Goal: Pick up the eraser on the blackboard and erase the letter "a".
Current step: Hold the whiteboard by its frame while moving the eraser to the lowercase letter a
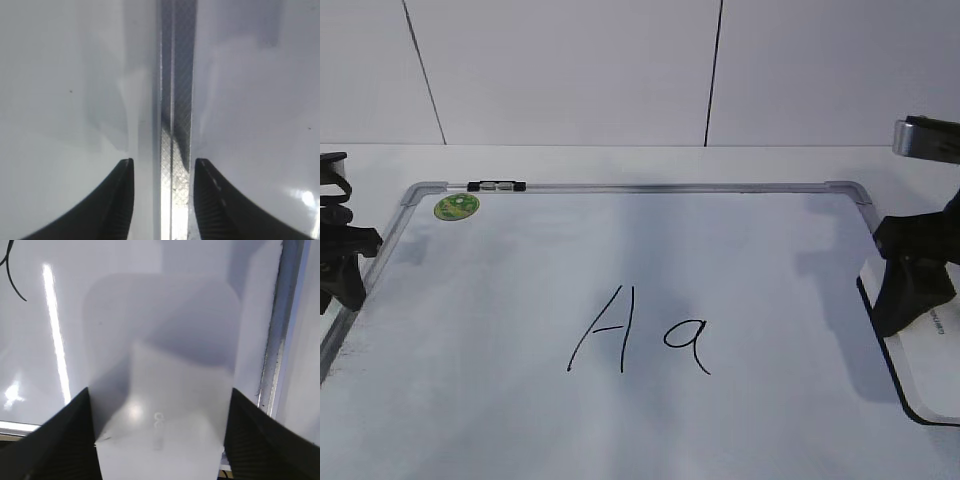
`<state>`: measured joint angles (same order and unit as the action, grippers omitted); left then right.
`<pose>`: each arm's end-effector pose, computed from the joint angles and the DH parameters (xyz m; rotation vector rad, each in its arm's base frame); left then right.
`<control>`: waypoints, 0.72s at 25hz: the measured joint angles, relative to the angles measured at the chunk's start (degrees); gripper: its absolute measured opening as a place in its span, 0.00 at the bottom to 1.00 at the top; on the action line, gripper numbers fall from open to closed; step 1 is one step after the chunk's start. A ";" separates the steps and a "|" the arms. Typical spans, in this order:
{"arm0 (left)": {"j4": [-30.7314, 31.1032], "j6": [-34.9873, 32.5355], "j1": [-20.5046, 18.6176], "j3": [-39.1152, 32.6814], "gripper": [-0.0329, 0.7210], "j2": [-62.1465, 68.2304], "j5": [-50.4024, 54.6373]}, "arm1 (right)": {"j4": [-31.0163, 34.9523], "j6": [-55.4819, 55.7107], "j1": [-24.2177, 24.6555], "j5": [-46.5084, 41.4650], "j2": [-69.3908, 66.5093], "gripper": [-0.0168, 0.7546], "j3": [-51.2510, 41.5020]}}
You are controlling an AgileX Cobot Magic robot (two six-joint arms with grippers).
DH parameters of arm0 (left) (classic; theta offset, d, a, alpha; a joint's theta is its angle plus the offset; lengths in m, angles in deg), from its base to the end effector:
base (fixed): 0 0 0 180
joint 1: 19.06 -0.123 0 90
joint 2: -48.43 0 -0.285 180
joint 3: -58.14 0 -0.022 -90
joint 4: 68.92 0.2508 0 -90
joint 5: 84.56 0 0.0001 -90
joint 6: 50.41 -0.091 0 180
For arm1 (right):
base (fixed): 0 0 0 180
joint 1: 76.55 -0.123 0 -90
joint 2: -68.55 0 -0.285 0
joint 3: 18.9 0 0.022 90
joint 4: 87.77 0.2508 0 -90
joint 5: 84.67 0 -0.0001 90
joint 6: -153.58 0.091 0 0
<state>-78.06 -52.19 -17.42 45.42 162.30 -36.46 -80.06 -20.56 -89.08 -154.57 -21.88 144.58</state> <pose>0.3382 -0.0205 0.1619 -0.0631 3.0426 -0.1882 0.2451 0.0662 0.2658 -0.1141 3.0987 0.2092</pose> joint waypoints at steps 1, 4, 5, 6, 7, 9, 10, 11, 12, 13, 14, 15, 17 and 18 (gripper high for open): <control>0.16 0.00 0.00 0.00 0.44 0.00 0.00 | 0.00 0.00 0.00 0.00 0.00 0.72 0.00; 0.94 0.00 0.00 0.00 0.44 0.00 0.13 | 0.00 -0.04 0.00 0.00 0.00 0.72 0.00; 1.19 0.10 0.00 0.00 0.44 0.00 0.13 | 0.00 -0.04 0.00 0.00 0.00 0.72 0.00; 1.29 0.10 0.00 0.00 0.44 0.00 0.13 | 0.00 -0.04 0.00 0.00 0.00 0.72 0.00; 1.32 0.10 0.00 0.00 0.44 0.00 0.13 | 0.00 -0.04 0.00 0.00 0.00 0.72 0.00; 1.56 0.19 0.00 0.00 0.44 0.00 0.13 | 0.00 -0.04 0.00 0.00 0.00 0.72 0.00; 1.56 0.19 0.00 0.00 0.44 0.00 0.13 | 0.00 -0.04 0.00 0.00 0.00 0.72 0.00; 1.56 0.19 0.00 0.00 0.44 0.00 0.13 | 0.00 -0.04 0.00 0.00 0.00 0.72 0.00; 1.56 0.19 0.00 0.00 0.44 0.15 0.13 | 0.00 -0.04 0.00 0.00 0.00 0.72 0.00; 1.66 0.19 0.00 0.00 0.44 0.26 0.13 | 0.00 -0.04 0.00 0.00 0.00 0.72 0.00; 1.66 0.19 0.00 0.00 0.43 0.56 0.13 | 0.00 -0.14 0.00 0.00 0.00 0.72 0.00; 1.66 0.19 0.00 0.00 0.43 0.85 0.13 | 0.00 -0.13 0.00 0.00 0.00 0.72 0.00; 1.66 0.19 0.00 0.00 0.43 1.35 0.13 | 0.00 -0.13 0.00 0.00 0.00 0.72 0.00; 1.66 0.19 0.00 0.09 0.43 1.48 0.13 | 0.00 -0.17 0.00 0.00 0.00 0.72 0.00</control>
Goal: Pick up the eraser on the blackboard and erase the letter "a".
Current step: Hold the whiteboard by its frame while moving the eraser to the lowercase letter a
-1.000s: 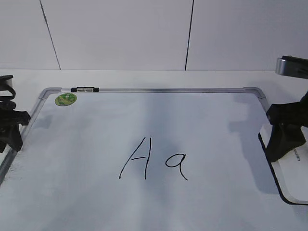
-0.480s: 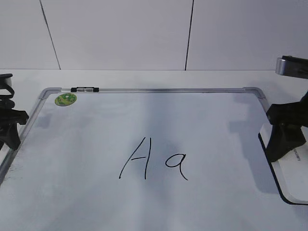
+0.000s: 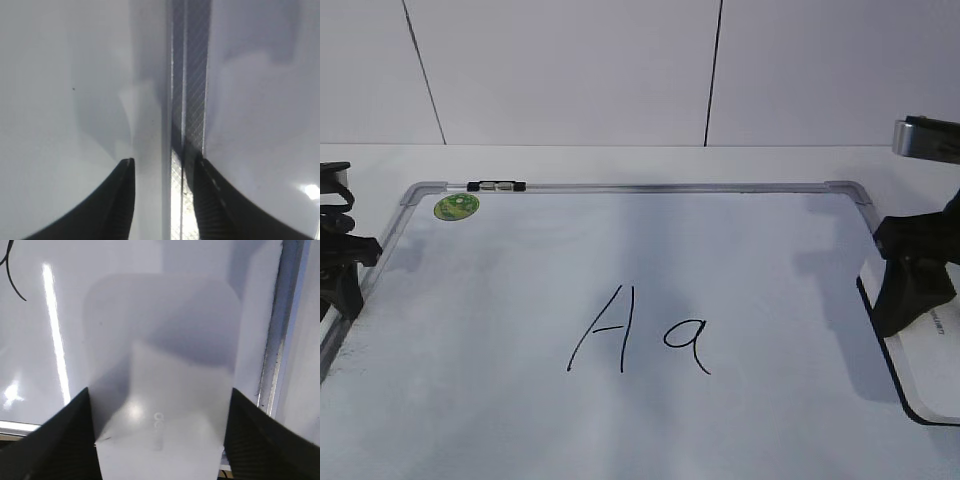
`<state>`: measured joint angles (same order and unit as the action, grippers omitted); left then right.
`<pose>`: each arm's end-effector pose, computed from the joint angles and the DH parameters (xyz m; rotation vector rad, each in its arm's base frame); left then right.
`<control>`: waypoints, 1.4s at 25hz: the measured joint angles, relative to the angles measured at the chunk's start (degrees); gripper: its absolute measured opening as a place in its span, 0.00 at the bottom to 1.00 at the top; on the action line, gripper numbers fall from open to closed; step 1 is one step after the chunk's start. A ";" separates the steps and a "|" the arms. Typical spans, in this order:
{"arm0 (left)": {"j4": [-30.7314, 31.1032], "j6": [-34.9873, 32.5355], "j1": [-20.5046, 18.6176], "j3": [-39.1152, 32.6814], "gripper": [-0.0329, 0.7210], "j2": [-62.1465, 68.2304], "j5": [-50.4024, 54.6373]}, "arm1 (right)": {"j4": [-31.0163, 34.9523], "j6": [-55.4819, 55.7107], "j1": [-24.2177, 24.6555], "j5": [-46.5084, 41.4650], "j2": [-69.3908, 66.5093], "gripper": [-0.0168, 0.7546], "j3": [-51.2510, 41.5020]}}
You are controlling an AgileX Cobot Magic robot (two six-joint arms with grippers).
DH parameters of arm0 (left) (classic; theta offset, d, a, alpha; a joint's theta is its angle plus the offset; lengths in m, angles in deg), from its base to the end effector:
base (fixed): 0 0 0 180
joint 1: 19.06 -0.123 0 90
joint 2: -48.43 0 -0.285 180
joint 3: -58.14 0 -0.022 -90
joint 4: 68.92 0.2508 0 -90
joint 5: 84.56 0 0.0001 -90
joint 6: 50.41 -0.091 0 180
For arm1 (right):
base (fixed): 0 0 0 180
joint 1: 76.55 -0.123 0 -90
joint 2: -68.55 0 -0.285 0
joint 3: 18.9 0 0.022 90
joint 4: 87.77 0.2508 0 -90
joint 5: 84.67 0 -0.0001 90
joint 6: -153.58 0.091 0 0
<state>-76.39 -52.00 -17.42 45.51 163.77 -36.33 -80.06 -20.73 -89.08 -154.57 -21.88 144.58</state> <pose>0.3391 -0.0185 0.1533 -0.0420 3.0713 -0.1539 0.2451 0.0662 0.2658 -0.1186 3.0983 0.2091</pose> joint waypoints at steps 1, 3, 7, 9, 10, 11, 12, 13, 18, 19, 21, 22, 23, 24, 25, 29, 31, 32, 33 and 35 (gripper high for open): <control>0.00 0.00 0.00 0.00 0.43 0.00 0.00 | 0.00 0.00 0.00 0.00 0.00 0.72 0.00; 0.00 0.00 0.00 0.04 0.43 0.02 0.00 | 0.00 -0.09 0.00 0.00 0.00 0.72 0.00; 0.08 0.12 0.00 0.14 0.43 0.12 0.13 | 0.12 -0.21 0.00 0.00 0.00 0.72 0.00; 0.22 0.12 0.00 0.14 0.42 0.12 0.13 | 0.25 -0.33 0.00 0.00 0.00 0.72 0.00; 0.22 0.23 0.00 0.14 0.41 0.12 0.13 | 0.25 -0.42 0.00 0.00 0.00 0.72 0.00; 0.22 0.23 0.00 0.14 0.40 0.12 0.13 | 0.25 -0.42 0.00 0.00 0.00 0.72 0.00; 0.22 0.23 0.00 0.14 0.37 0.12 0.13 | 0.25 -0.42 0.00 0.00 0.00 0.72 0.00; 0.22 0.23 0.00 0.14 0.34 0.12 0.13 | 0.36 -0.42 0.00 0.00 0.00 0.72 0.00; -0.32 0.23 0.22 0.14 0.18 0.12 0.16 | 0.47 -0.42 0.00 0.00 0.00 0.72 0.00; -0.32 0.23 0.22 0.14 0.16 0.12 0.16 | 0.57 -0.42 0.00 0.00 0.00 0.72 0.00; -0.32 0.35 0.22 0.27 0.12 0.12 0.16 | 0.57 -0.55 0.00 0.00 0.00 0.72 0.00; -0.18 0.35 0.22 0.27 0.11 0.12 0.16 | 0.57 -0.55 0.00 0.00 0.00 0.72 0.00; -0.18 0.46 0.22 0.27 0.10 0.12 0.16 | 0.66 -0.55 0.00 0.00 0.00 0.72 0.00; -0.18 0.46 0.22 0.27 0.09 0.12 0.16 | 0.66 -0.55 0.00 0.00 0.00 0.72 0.00; -0.18 0.54 0.22 0.27 0.09 0.12 0.16 | 0.66 -0.55 0.00 0.00 0.00 0.72 0.00; -0.40 0.68 0.22 0.27 0.06 0.12 0.16 | 0.66 -0.68 0.00 0.00 0.00 0.72 0.00; -0.40 0.68 0.22 0.27 0.06 0.12 0.16 | 0.66 -0.68 0.00 0.00 0.00 0.72 0.00; -0.40 0.68 0.22 0.27 0.06 0.12 0.16 | 0.66 -0.68 0.00 0.00 0.00 0.72 0.00; -0.50 0.68 0.22 0.27 0.06 0.12 0.16 | 0.66 -0.68 0.00 0.00 0.00 0.72 0.00; -0.48 0.68 0.22 0.27 0.06 0.12 0.16 | 0.66 -0.68 0.00 0.00 0.00 0.72 0.00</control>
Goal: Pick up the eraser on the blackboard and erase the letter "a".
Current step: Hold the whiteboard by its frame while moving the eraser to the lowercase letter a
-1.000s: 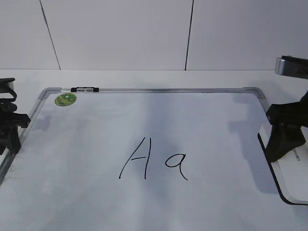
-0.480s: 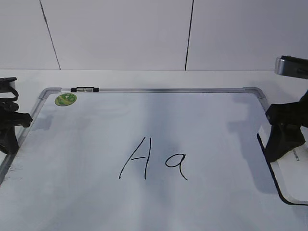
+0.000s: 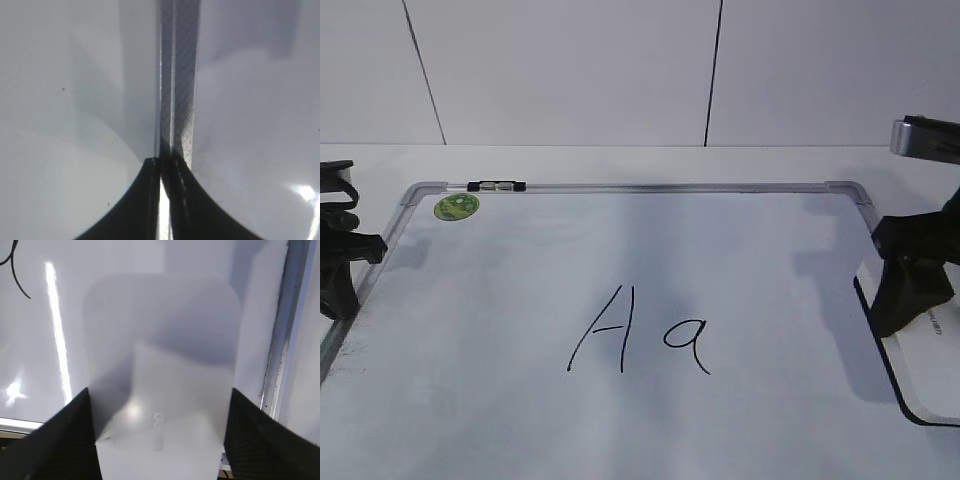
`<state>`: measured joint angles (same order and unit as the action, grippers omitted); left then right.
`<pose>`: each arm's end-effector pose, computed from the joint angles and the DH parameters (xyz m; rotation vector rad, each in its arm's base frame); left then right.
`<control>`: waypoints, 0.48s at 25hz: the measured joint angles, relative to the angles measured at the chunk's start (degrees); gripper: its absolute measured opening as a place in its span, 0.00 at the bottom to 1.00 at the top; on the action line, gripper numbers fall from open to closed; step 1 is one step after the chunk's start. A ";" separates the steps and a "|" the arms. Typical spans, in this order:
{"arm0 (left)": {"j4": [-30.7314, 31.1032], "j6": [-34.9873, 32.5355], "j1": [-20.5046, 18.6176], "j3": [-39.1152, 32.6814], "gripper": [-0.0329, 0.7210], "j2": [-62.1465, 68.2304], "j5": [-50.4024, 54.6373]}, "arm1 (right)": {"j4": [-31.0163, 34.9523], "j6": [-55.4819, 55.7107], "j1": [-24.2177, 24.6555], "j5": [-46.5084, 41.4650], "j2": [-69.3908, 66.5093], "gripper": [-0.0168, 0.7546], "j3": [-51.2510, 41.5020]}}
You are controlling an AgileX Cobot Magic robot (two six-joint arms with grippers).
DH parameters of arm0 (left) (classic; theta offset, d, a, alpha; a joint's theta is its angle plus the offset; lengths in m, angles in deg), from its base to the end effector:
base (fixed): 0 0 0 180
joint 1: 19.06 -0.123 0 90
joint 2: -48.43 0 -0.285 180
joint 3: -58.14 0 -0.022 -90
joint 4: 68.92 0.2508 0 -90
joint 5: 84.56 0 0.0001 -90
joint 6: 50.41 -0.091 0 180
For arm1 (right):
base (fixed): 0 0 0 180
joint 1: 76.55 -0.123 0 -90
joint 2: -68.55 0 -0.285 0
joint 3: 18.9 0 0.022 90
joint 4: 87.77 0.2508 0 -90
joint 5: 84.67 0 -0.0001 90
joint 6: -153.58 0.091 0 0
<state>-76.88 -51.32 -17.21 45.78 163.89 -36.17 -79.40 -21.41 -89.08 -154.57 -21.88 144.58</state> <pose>0.3400 -0.0204 0.1536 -0.0626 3.0714 -0.1652 0.2449 0.0672 0.2659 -0.1313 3.0975 0.2256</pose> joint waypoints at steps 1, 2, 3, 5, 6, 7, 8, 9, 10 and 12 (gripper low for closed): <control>0.00 0.00 0.00 0.00 0.06 0.00 0.00 | 0.12 0.00 0.00 0.00 0.00 0.72 0.00; 0.00 0.00 0.00 0.00 0.06 0.00 0.00 | 0.25 0.00 0.00 0.00 -0.26 0.72 0.00; -0.04 0.00 0.00 0.00 0.06 0.00 0.00 | 0.56 -0.12 0.00 0.00 -0.64 0.72 0.00; -0.04 0.00 0.00 0.00 0.06 0.00 0.00 | 1.48 -0.61 0.00 0.00 -2.40 0.72 0.00; -0.04 0.00 0.00 0.00 0.06 0.00 0.00 | 1.78 -1.02 0.00 0.00 -3.32 0.72 0.04; -0.04 0.00 0.00 0.00 0.06 0.00 0.00 | 2.09 -1.26 0.00 0.00 -4.44 0.72 0.13; -0.04 0.00 0.00 0.00 0.06 0.00 0.00 | 2.20 -1.37 0.00 0.11 -5.46 0.72 0.13; -0.14 0.00 0.00 0.00 0.06 0.00 0.00 | 2.20 -1.64 0.00 0.22 -6.22 0.72 0.25; -0.13 0.00 0.00 0.00 0.06 0.00 0.00 | 2.29 -1.75 0.00 0.20 -6.99 0.72 0.38; -0.13 0.00 0.00 0.00 0.06 0.00 0.00 | 2.33 -1.88 0.00 0.20 -8.03 0.72 1.29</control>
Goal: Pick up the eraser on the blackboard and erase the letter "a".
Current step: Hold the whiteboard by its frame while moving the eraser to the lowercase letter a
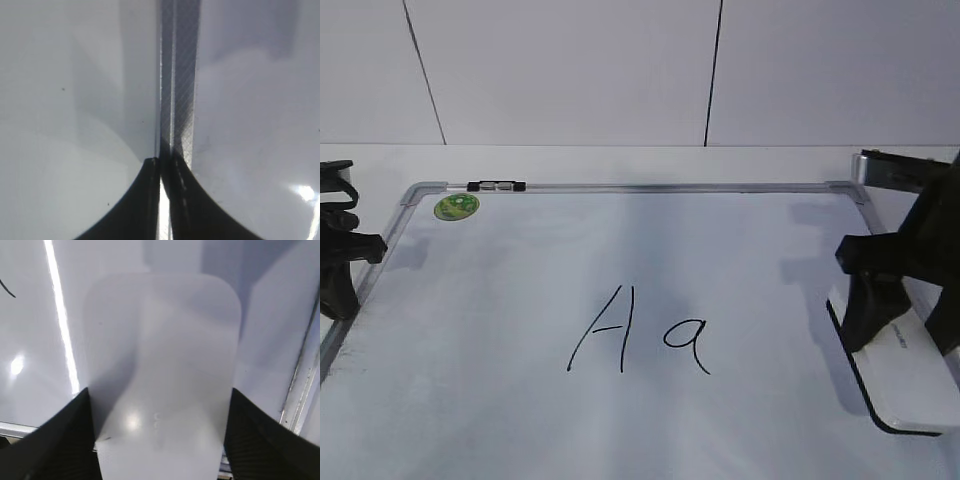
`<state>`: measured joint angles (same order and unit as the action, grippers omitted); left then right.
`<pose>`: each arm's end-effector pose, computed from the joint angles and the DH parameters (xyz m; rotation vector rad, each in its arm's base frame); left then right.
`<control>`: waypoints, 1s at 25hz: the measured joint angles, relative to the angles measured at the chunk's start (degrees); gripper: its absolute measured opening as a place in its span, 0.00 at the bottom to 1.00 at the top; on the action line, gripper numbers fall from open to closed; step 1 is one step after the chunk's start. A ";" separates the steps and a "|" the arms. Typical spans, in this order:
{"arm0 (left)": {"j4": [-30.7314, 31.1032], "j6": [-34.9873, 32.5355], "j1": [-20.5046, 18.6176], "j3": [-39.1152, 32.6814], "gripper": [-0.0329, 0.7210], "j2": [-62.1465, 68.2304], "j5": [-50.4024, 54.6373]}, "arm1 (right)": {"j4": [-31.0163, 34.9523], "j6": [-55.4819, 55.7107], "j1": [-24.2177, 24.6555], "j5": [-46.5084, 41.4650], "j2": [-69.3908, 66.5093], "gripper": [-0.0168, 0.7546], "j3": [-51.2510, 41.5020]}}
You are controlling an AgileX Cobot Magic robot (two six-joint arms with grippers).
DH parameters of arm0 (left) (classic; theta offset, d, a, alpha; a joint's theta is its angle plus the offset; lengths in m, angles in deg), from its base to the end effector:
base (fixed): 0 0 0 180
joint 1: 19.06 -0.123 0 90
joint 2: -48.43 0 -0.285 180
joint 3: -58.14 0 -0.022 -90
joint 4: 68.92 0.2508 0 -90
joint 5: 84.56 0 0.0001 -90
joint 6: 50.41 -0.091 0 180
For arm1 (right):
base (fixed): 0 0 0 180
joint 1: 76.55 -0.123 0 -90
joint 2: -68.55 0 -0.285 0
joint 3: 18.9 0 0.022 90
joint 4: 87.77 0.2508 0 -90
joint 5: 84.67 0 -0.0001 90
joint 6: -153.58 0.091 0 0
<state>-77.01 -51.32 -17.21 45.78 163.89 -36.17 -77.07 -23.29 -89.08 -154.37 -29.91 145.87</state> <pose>0.3400 -0.0206 0.1536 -0.0648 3.0712 -0.1679 0.2655 0.0753 0.2348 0.1431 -3.0461 -0.2500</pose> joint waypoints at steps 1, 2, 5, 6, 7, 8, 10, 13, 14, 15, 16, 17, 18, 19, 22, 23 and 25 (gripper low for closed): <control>0.00 0.00 0.00 0.00 0.06 0.00 0.00 | 0.00 0.00 -0.22 0.00 -0.41 0.72 0.83; 0.00 0.00 0.00 0.00 0.06 0.00 0.00 | -0.13 0.00 -0.46 0.00 -0.75 0.72 1.78; 0.00 0.00 0.00 0.00 0.06 0.00 0.00 | -1.43 0.56 -2.40 -0.11 -2.11 0.72 6.64; 0.00 0.00 0.00 0.00 0.06 0.00 0.00 | -2.12 0.88 -3.36 -0.11 -2.95 0.72 8.24; 0.00 0.00 0.00 0.00 0.06 0.00 0.00 | -2.83 1.47 -4.35 -0.11 -3.78 0.72 10.18; 0.00 0.00 0.00 0.00 0.06 0.00 0.00 | -3.44 2.00 -5.36 -0.11 -4.89 0.72 12.09; 0.00 0.00 0.00 0.00 0.06 0.00 0.00 | -4.55 2.58 -7.20 -0.11 -7.18 0.72 15.15; 0.00 0.00 0.00 0.00 0.06 0.00 0.00 | -5.44 3.20 -10.08 -0.11 -10.26 0.72 18.46; 0.00 0.00 0.00 0.00 0.06 0.00 0.00 | -5.56 3.34 -11.13 -0.11 -11.17 0.72 19.03; 0.00 0.00 0.00 0.00 0.06 0.00 0.00 | -5.69 3.47 -12.12 -0.11 -12.21 0.72 19.45; 0.00 0.00 0.00 0.00 0.06 0.00 0.00 | -5.80 3.59 -12.90 -0.11 -13.24 0.72 19.56; 0.00 0.00 0.00 0.00 0.06 0.00 0.00 | -5.93 3.71 -13.75 -0.11 -14.26 0.72 19.56; 0.00 0.00 0.00 0.00 0.06 0.00 0.00 | -6.23 3.83 -14.50 -0.11 -15.11 0.72 19.60; 0.00 0.00 0.00 0.00 0.06 0.00 0.00 | -6.50 3.83 -15.05 -0.11 -16.09 0.72 19.60; 0.00 0.00 0.00 0.00 0.06 0.00 0.00 | -6.75 3.83 -16.46 -0.11 -18.25 0.72 19.60; 0.00 0.00 0.00 0.00 0.06 0.00 0.00 | -6.75 3.83 -16.83 -0.11 -18.87 0.72 19.60; 0.00 0.00 0.00 0.00 0.06 0.00 0.00 | -6.75 3.83 -17.38 -0.11 -19.77 0.72 19.60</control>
<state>-77.01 -51.32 -17.21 45.78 163.89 -36.17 -83.81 -19.46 -106.46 -154.48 -49.68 165.47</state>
